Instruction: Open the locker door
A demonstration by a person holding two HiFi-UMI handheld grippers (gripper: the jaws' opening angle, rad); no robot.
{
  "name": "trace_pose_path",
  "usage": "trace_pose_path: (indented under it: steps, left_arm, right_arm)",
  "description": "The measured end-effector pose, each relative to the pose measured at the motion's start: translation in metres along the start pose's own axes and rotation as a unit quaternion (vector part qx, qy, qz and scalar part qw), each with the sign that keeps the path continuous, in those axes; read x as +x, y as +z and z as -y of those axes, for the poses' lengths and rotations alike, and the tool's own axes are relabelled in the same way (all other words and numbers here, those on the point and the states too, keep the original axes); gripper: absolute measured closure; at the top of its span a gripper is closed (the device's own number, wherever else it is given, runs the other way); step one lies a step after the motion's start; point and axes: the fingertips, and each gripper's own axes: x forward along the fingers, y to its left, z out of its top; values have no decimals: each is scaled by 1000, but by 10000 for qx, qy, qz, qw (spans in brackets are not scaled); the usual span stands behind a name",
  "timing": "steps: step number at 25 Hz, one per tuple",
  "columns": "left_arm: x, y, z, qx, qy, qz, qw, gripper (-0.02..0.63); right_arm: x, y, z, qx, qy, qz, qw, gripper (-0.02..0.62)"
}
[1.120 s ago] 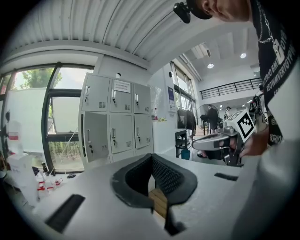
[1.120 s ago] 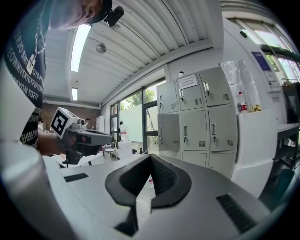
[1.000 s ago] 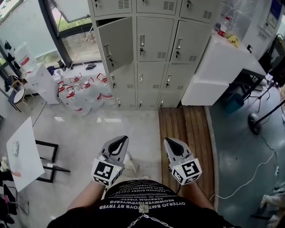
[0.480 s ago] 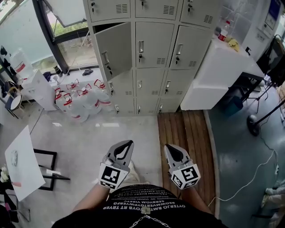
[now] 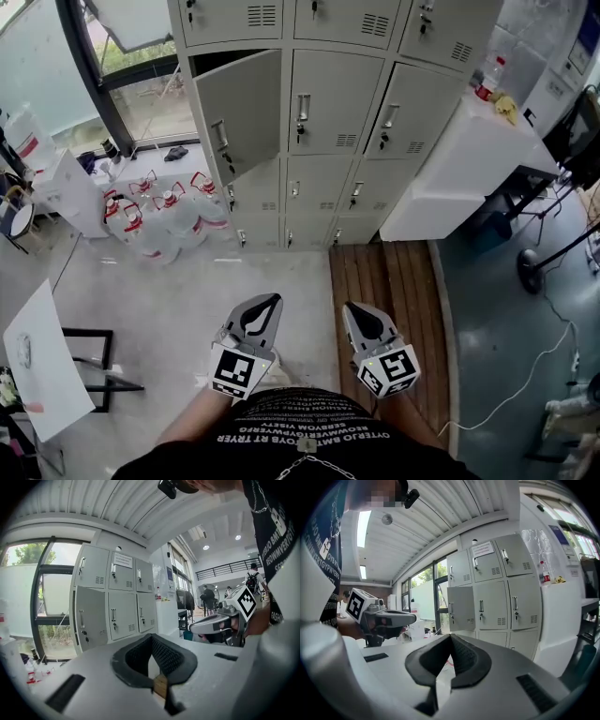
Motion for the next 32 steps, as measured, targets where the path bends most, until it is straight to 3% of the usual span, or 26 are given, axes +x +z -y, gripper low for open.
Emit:
trace_pose_path:
  steps: [9,16,26,32]
  left_arm:
    - [41,9,-74,34,-117,69,9999,614]
    - [55,6,-126,31,-217,96,9997,614]
    - [80,-6,-143,19,-502,-15,9987,614]
    - [112,-12,-155,-10,-446,-101,9990,614]
  right_arm:
    - [80,38,26,-94,-201,73,9997,598]
    - [138,56,13,-204,-151,132,9996,598]
    - [163,51,36,-32,-414,65,9991,598]
    - [188,40,61,68,-300,-35,9995,598]
